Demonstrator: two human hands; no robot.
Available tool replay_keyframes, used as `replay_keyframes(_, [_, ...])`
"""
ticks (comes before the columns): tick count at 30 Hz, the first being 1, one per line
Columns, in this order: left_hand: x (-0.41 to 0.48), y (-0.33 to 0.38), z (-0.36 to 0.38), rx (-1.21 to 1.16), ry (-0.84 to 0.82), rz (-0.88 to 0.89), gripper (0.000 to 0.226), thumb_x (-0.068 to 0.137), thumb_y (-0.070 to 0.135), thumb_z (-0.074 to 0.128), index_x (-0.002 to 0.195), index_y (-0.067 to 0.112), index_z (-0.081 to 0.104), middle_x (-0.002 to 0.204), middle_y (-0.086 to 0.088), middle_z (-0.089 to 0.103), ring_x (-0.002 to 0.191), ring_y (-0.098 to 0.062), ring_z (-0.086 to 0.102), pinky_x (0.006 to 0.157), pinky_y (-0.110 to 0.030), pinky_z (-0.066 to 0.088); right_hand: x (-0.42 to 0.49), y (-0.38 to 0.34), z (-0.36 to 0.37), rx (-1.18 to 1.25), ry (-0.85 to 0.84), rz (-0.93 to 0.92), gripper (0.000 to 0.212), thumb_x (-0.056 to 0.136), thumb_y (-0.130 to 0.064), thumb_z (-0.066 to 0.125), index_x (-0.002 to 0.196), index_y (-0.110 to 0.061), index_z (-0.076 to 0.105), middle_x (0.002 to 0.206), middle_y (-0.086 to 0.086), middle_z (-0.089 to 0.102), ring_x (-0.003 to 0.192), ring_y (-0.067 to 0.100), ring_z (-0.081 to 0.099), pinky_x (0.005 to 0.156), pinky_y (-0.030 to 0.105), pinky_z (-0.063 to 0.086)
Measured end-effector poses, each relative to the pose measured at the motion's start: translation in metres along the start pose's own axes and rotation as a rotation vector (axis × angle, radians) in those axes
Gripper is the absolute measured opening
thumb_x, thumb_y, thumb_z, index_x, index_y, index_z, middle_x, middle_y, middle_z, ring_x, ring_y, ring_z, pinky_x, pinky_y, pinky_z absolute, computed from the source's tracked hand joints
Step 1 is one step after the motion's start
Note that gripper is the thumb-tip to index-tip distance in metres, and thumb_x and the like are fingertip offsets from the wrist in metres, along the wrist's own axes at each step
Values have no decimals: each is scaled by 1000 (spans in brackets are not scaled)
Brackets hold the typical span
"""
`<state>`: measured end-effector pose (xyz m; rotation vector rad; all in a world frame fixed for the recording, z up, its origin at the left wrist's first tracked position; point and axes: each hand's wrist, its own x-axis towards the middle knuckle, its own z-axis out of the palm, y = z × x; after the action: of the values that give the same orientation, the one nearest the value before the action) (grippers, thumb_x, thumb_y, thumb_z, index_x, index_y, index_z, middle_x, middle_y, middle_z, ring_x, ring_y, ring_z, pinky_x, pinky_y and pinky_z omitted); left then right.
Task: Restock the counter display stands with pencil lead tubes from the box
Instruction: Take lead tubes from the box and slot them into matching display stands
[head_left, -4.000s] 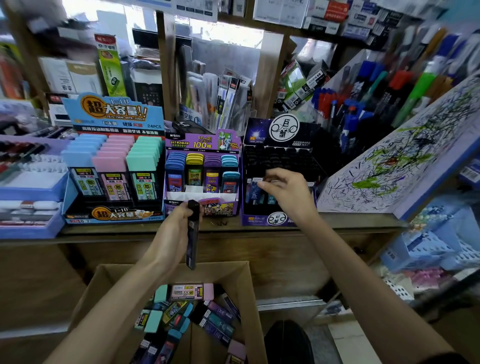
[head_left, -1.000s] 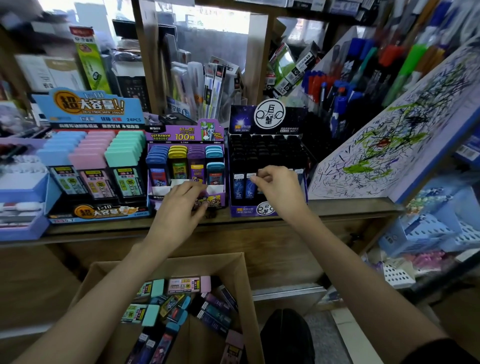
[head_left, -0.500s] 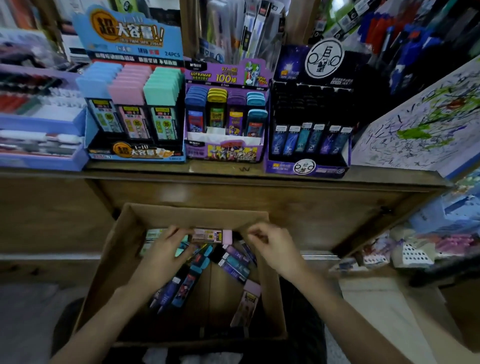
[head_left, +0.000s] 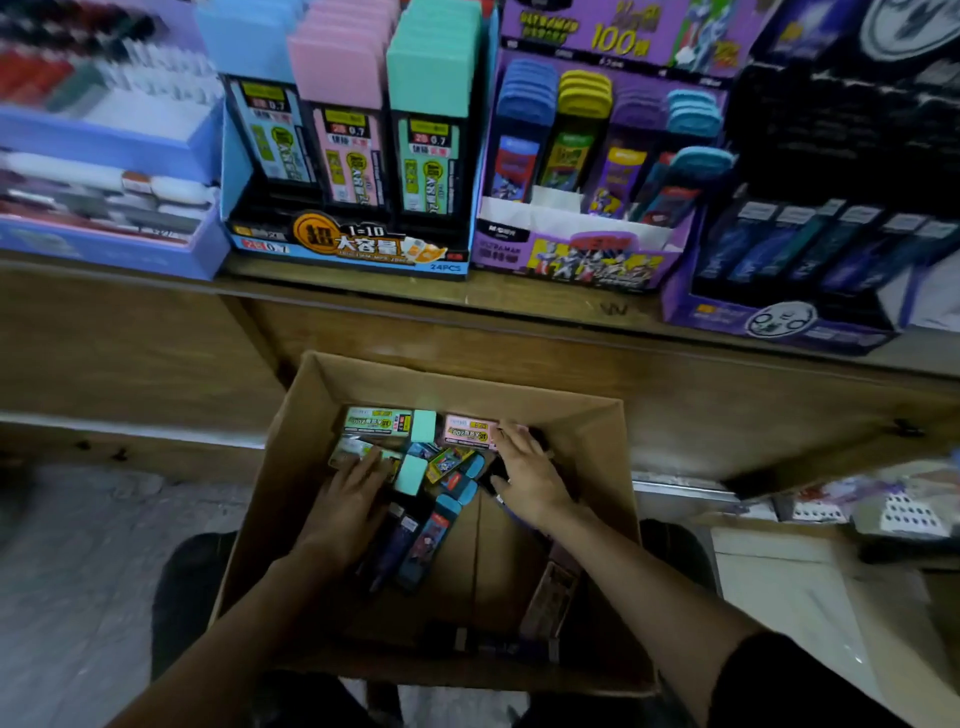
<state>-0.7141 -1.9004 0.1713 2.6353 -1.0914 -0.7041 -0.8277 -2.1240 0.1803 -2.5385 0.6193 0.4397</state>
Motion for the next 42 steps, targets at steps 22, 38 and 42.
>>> replay_keyframes(22, [4, 4, -1, -226, 95, -152, 53, 80, 36, 70, 122, 16, 46, 119, -8, 42, 111, -24, 44, 93, -34, 40, -17, -8, 27, 351, 245, 426, 48, 81, -31, 69, 118, -9, 49, 126, 13, 42, 119, 32, 39, 97, 35, 35])
replay_keyframes(38, [-9, 39, -33, -1111, 255, -231, 42, 81, 16, 71, 109, 20, 41, 97, 13, 54, 85, 5, 53, 57, -8, 45, -39, -21, -13, 835, 270, 143, 38, 80, -1, 68, 89, -35, 53, 90, -15, 60, 87, 3, 59, 65, 9, 47])
replay_keyframes(42, [-14, 56, -60, -1139, 287, -148, 40, 85, 18, 66, 116, 17, 41, 106, 8, 53, 95, 0, 53, 68, -11, 47, -56, -25, -58, 847, 287, 15, 37, 83, -6, 67, 101, -37, 58, 97, -19, 64, 91, -3, 60, 73, 7, 46])
